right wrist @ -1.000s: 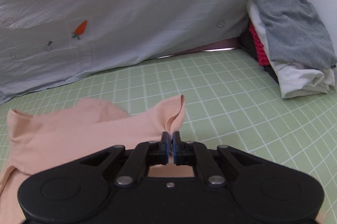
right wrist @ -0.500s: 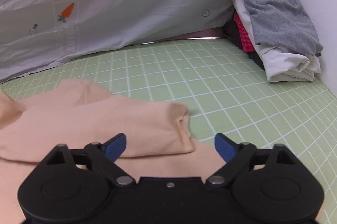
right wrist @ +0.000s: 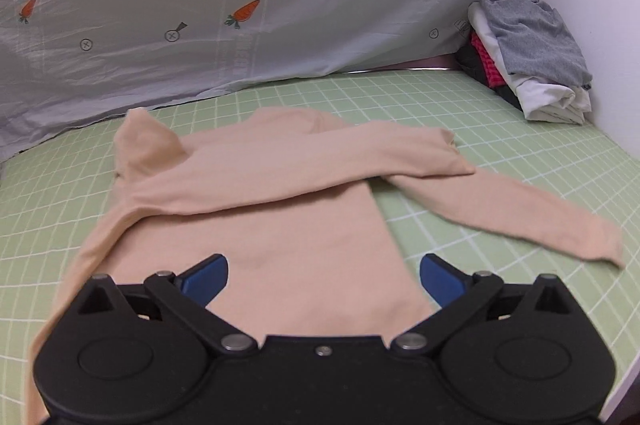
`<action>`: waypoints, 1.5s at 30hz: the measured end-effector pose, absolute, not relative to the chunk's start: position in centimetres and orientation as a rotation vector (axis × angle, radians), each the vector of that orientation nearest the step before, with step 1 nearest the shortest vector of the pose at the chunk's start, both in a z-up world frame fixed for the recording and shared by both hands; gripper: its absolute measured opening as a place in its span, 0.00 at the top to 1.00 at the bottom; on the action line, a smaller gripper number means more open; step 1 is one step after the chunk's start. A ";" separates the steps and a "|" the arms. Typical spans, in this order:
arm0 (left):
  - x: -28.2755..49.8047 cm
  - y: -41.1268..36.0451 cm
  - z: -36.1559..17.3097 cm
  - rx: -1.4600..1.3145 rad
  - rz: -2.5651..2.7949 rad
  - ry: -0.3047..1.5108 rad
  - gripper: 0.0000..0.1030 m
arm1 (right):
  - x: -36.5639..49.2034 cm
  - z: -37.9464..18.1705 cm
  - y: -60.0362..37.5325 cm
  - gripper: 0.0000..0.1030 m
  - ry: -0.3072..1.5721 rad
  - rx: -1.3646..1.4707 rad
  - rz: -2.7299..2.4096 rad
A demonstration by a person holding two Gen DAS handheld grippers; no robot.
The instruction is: Fold clothes
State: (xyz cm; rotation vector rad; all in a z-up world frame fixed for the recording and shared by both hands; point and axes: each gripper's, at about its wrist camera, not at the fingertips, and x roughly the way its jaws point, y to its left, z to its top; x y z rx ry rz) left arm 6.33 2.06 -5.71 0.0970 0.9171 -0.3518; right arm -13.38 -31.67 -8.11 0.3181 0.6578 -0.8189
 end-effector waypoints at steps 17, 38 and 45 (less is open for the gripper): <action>8.9 7.8 -6.3 0.204 -0.604 0.942 0.09 | -6.4 -10.7 -12.0 0.25 0.763 0.306 -0.694; 7.9 4.8 -6.1 0.131 -0.619 0.952 0.09 | -10.7 -9.7 -17.3 0.98 0.780 0.371 -0.621; 5.6 1.8 -5.6 0.146 -0.582 0.941 0.09 | -13.1 -11.0 -22.4 0.98 0.849 0.362 -0.643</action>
